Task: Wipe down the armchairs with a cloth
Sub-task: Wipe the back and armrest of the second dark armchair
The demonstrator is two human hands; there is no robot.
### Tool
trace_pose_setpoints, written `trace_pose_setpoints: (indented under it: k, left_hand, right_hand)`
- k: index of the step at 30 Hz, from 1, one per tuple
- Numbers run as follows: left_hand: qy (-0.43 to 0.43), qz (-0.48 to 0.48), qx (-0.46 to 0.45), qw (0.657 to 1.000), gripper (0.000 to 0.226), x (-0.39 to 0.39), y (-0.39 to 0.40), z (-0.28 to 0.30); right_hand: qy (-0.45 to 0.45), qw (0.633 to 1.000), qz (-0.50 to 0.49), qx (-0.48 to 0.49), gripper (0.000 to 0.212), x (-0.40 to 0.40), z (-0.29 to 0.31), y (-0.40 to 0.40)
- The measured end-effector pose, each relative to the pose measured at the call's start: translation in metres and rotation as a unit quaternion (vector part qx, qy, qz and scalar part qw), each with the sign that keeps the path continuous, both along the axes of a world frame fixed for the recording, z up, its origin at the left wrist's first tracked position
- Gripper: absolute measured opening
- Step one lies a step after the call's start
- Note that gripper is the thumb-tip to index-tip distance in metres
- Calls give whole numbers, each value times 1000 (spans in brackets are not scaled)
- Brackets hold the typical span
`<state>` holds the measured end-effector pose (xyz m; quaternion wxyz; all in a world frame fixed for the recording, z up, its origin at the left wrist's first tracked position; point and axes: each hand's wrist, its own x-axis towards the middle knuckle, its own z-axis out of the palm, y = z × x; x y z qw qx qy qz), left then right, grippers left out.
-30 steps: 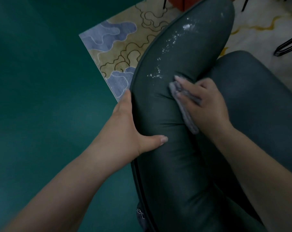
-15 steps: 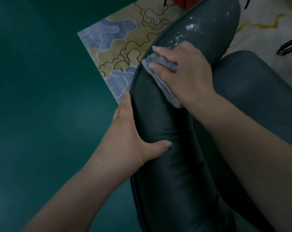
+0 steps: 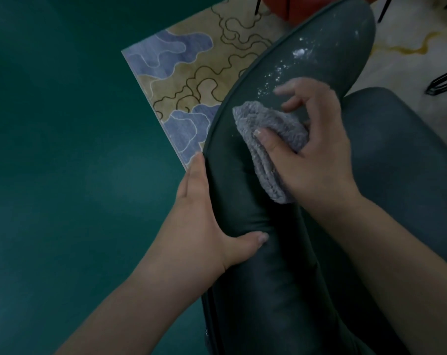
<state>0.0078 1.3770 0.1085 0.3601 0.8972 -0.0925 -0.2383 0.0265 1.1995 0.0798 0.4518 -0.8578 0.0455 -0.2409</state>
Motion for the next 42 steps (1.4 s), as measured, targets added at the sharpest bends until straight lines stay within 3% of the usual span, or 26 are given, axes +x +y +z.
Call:
trace_pose_setpoints:
  k: [2,4,10,14,16,18,21,23,25,27,32,42]
  left_hand:
    - [0,1,5,1000,137,0,0,0]
    - [-1,3,10,1000,137,1,-1,0]
    - [3,4,15,1000,137,0,-2,1]
    - [8,4,19,1000,137,1,-3,1]
    - [11,3,18,1000,137,1,-3,2]
    - [13,2,17,1000,137,1,-3,2]
    - [7,5,11,1000,137,2,-2,1]
    - [1,5,10,1000,136,2,-2,1]
    - [-2,3,13,1000,136,2,-2,1]
    - [-3,3,15,1000,136,2,-2,0]
    - [-7,1,19,1000,136,1,-2,-1]
    - [0,4,20,1000,138,2,-2,-1]
  right_hand:
    - [-10,1000,7,-2,20,-3,2,-1]
    - [4,1000,23,-2,16,-8,1,-1]
    - [85,992,74,-51,55,-34,-14,-1]
    - [135,987,76,-41,65,-31,-12,-1]
    - [156,985,75,-23,63,-27,-4,-1]
    - [150,987,57,24,43,-23,5,-1]
    - [145,985,33,89,47,-15,17,-2]
    - [169,984,14,48,55,-7,18,-1]
    - [184,983,-7,12,50,-1,11,1]
    - [153,987,-37,2,38,0,2,6]
    - [38,995,-87,20,40,-12,-9,13]
    - [38,998,38,15,43,-46,-25,3]
